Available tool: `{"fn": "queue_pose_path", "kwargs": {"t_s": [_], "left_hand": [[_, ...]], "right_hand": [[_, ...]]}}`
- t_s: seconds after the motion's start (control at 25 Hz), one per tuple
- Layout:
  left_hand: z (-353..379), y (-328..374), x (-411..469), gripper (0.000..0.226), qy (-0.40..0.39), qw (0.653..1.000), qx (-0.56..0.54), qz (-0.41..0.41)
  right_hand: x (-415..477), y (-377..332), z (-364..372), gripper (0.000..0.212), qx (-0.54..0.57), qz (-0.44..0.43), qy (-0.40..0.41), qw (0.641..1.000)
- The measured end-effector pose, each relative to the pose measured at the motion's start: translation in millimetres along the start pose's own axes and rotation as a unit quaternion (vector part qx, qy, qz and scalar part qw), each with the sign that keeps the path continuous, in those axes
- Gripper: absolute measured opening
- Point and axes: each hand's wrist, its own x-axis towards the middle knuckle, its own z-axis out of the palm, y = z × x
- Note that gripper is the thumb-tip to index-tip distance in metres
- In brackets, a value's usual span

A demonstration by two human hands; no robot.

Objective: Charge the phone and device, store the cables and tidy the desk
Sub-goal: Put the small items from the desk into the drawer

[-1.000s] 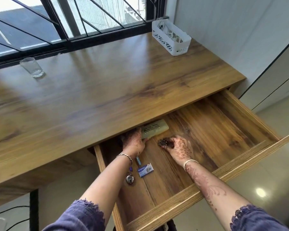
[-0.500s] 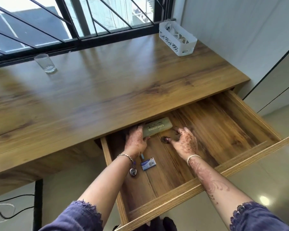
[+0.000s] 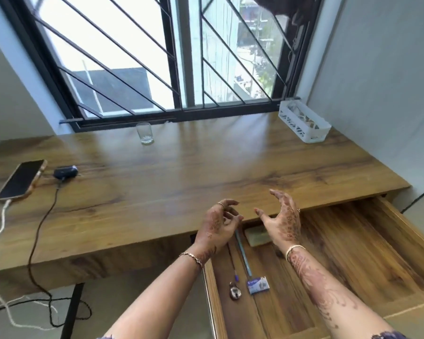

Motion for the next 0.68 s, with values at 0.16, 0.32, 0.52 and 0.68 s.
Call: {"fn": "queue_pose_path", "kwargs": {"t_s": [0.16,0.32,0.52,0.68], "left_hand": [[-64,-27,40,0.044,0.095,0.994,-0.004,-0.047],[-145,-71,97,0.055,0.123,0.987,-0.005,-0.108],[-231,-129,179,0.061,0.14,0.978,0.007,-0.154],[-270,-163,237,0.076,0.12,0.976,0.032,-0.177]], "right_hand": [[36,-73,57,0.093,0.005,0.0,-0.112,0.994],[74,-152,138,0.102,0.033,-0.019,-0.171,0.985],[125,-213,247,0.107,0.062,0.019,-0.219,0.973],[158,-242,316,0.11,0.075,0.029,-0.243,0.967]]}}
